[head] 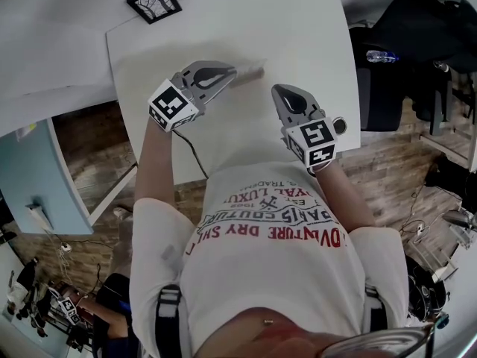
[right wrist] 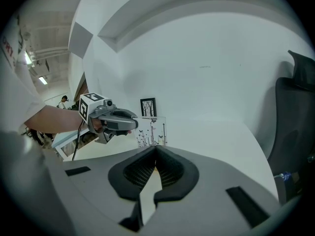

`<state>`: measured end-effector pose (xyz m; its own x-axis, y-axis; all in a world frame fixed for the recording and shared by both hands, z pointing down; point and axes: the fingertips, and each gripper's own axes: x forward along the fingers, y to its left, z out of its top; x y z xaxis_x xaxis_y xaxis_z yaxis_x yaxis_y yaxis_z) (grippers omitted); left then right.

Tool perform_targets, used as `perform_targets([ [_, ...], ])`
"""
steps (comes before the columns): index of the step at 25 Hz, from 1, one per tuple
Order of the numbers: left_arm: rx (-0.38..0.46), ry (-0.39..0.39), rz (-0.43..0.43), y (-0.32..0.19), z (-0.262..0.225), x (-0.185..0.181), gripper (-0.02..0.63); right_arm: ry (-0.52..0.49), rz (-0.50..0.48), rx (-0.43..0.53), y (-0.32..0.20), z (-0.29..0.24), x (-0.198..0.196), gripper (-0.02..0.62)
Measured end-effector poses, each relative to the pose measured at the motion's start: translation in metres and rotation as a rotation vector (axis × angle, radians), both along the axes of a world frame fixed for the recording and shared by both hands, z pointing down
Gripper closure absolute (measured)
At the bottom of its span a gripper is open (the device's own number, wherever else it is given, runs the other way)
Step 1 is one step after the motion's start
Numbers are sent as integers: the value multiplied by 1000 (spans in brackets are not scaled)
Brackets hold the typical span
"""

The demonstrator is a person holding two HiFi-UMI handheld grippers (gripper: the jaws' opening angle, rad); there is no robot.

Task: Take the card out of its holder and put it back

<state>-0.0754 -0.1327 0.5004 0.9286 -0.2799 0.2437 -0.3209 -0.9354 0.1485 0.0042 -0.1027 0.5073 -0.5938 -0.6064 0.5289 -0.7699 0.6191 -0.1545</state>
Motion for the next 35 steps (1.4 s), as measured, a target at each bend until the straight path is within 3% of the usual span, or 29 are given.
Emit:
perform_targets([
  [8,-29,-39,-2,4,25,1,569,-2,19,-14,-1,1,6,575],
  [20,-73,-35,-57,3,29,-2,564,2,-1,-15,4,1,3,574],
  [21,-77,-21,-65,4,26,-1,541,1,0,-14,4,1,4,574],
  [22,-79,2,-79,3,22,-1,456,0,1,-12,3,0,4,574],
  [23,-77,26,-98,2,18,-1,403,-1,2,-9,3,-1,5,574],
  [26,-46,64,-188,-4,8,-7,353,-8,2,4,1,-4,4,574],
  [30,-9,125,-334,-2,-13,-19,353,-25,-5,26,2,-11,2,574],
  [33,38,104,-410,7,-25,-25,363,-44,-9,41,0,-15,-1,574],
  [35,70,96,-516,12,-32,-34,444,-55,-10,49,0,-19,-2,575],
])
